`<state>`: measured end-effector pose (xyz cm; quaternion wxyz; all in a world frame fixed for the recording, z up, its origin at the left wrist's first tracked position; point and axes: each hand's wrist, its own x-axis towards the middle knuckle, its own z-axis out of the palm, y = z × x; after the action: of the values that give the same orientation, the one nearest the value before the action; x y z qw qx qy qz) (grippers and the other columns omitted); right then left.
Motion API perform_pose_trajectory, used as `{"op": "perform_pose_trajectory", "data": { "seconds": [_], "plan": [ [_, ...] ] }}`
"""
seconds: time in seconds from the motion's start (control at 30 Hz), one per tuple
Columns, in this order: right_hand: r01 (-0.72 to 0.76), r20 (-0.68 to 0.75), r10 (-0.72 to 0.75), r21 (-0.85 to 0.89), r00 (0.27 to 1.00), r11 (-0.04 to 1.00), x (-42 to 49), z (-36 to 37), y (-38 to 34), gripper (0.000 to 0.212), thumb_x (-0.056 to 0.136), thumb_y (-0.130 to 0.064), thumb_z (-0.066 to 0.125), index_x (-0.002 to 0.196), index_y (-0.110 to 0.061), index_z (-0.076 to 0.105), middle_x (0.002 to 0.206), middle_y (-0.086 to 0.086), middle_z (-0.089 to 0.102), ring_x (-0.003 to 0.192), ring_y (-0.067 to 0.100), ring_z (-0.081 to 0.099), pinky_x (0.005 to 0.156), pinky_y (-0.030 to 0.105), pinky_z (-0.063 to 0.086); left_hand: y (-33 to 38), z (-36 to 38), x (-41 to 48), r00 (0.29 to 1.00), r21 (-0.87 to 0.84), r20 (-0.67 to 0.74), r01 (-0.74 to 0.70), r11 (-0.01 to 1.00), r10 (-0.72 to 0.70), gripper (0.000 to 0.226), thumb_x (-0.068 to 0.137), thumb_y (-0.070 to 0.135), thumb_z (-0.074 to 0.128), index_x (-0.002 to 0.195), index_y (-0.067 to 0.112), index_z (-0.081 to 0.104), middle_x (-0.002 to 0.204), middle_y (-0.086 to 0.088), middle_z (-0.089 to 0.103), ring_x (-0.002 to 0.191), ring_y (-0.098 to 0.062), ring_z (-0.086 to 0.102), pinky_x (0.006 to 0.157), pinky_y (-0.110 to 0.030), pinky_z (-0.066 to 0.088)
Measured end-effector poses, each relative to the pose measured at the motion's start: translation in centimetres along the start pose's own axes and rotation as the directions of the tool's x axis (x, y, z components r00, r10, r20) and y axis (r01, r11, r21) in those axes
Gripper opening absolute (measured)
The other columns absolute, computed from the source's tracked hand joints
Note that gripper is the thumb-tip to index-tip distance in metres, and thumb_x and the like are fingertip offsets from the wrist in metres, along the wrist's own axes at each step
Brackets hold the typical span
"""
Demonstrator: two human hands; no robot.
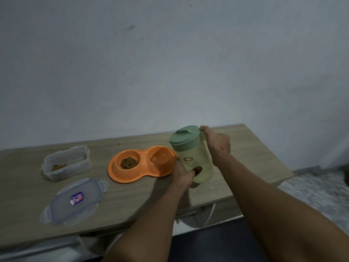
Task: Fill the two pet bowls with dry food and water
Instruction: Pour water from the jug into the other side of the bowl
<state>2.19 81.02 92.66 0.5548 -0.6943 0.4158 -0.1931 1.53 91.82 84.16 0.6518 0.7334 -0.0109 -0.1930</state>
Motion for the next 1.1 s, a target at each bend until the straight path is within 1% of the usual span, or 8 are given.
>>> {"op": "perform_pose_trajectory", "data": {
  "seconds": [0.1, 0.3, 0.4, 0.5, 0.7, 0.77, 0.93, 1.1],
  "plan": [
    [0.012, 0.01, -0.011, -0.03, 1.0, 0.999, 0.1, 0.1, 0.0, 0.052, 0.066, -0.064, 0.068, 0.073, -0.012, 0.064, 0.087, 0.009, 0.068, 0.084, 0.031, 0.062, 0.081, 0.042, 0.053, -0.2, 0.0, 0.3, 1.0, -0.009, 0.006, -0.015, 1.0, 0.015, 0.051, 0.077, 0.014, 0.081, 0.123, 0.012, 0.059, 0.12, -0.001, 0.067, 0.11, -0.018, 0.062, 0.095, -0.035, 0.049],
    [0.045, 0.052, -0.041, -0.09, 0.998, 0.995, 0.3, 0.5, -0.6, 0.055, 0.066, -0.067, 0.062, 0.065, -0.013, 0.058, 0.075, 0.006, 0.061, 0.07, 0.025, 0.055, 0.064, 0.035, 0.042, -0.2, 0.0, 0.5, 0.999, -0.033, 0.025, -0.022, 0.999, 0.023, 0.052, 0.08, 0.013, 0.078, 0.127, 0.011, 0.057, 0.124, -0.003, 0.065, 0.11, -0.015, 0.059, 0.093, -0.032, 0.046],
    [0.048, 0.059, -0.042, -0.117, 0.997, 0.992, 0.3, 0.6, -0.9, 0.056, 0.066, -0.067, 0.062, 0.069, -0.011, 0.06, 0.075, 0.006, 0.062, 0.069, 0.026, 0.055, 0.065, 0.036, 0.043, -0.1, 0.1, 0.7, 0.999, -0.063, 0.046, -0.02, 0.998, 0.022, 0.048, 0.081, 0.011, 0.077, 0.125, 0.011, 0.058, 0.122, -0.002, 0.065, 0.103, -0.012, 0.056, 0.09, -0.03, 0.045],
    [0.041, 0.053, -0.033, -0.149, 0.998, 0.988, 0.5, 1.0, -1.0, 0.059, 0.065, -0.067, 0.063, 0.08, -0.009, 0.064, 0.083, 0.008, 0.066, 0.078, 0.029, 0.061, 0.068, 0.037, 0.046, -0.1, 0.0, 0.7, 0.998, -0.107, 0.068, -0.009, 0.994, 0.016, 0.047, 0.081, 0.012, 0.077, 0.124, 0.013, 0.057, 0.118, 0.001, 0.065, 0.104, -0.013, 0.057, 0.091, -0.031, 0.045],
    [0.028, 0.066, -0.015, -0.203, 0.998, 0.979, 0.5, 1.7, -1.6, 0.061, 0.068, -0.065, 0.064, 0.088, -0.008, 0.065, 0.087, 0.009, 0.065, 0.084, 0.031, 0.061, 0.067, 0.035, 0.044, -0.8, -0.3, 1.2, 0.996, -0.143, 0.091, 0.015, 0.99, -0.003, 0.03, 0.078, 0.017, 0.08, 0.1, 0.027, 0.063, 0.11, 0.003, 0.07, 0.107, -0.019, 0.063, 0.1, -0.043, 0.049],
    [0.029, 0.08, -0.012, -0.215, 0.997, 0.976, 0.5, 2.0, -1.9, 0.059, 0.068, -0.064, 0.064, 0.086, -0.009, 0.065, 0.086, 0.009, 0.065, 0.082, 0.031, 0.061, 0.067, 0.035, 0.044, -0.6, -0.4, 1.3, 0.996, -0.153, 0.094, 0.019, 0.988, -0.005, 0.028, 0.079, 0.016, 0.08, 0.098, 0.028, 0.063, 0.108, 0.004, 0.069, 0.105, -0.019, 0.063, 0.1, -0.042, 0.049],
    [0.043, 0.106, -0.017, -0.248, 0.994, 0.968, 0.9, 2.7, -2.3, 0.055, 0.072, -0.061, 0.064, 0.091, -0.01, 0.065, 0.088, 0.008, 0.067, 0.085, 0.03, 0.063, 0.075, 0.036, 0.05, -0.5, -0.7, 1.5, 0.995, -0.216, 0.102, 0.012, 0.976, 0.01, 0.042, 0.081, 0.011, 0.077, 0.119, 0.017, 0.062, 0.116, 0.001, 0.069, 0.108, -0.018, 0.062, 0.102, -0.042, 0.047],
    [0.05, 0.114, -0.018, -0.285, 0.993, 0.957, 1.0, 3.0, -2.6, 0.05, 0.075, -0.058, 0.064, 0.089, -0.01, 0.06, 0.09, 0.009, 0.065, 0.086, 0.031, 0.062, 0.083, 0.039, 0.054, -0.5, -1.0, 1.8, 0.993, -0.214, 0.115, 0.038, 0.976, -0.014, 0.046, 0.08, 0.016, 0.078, 0.123, 0.017, 0.062, 0.12, 0.0, 0.068, 0.115, -0.022, 0.061, 0.104, -0.049, 0.046]
  ]
}}
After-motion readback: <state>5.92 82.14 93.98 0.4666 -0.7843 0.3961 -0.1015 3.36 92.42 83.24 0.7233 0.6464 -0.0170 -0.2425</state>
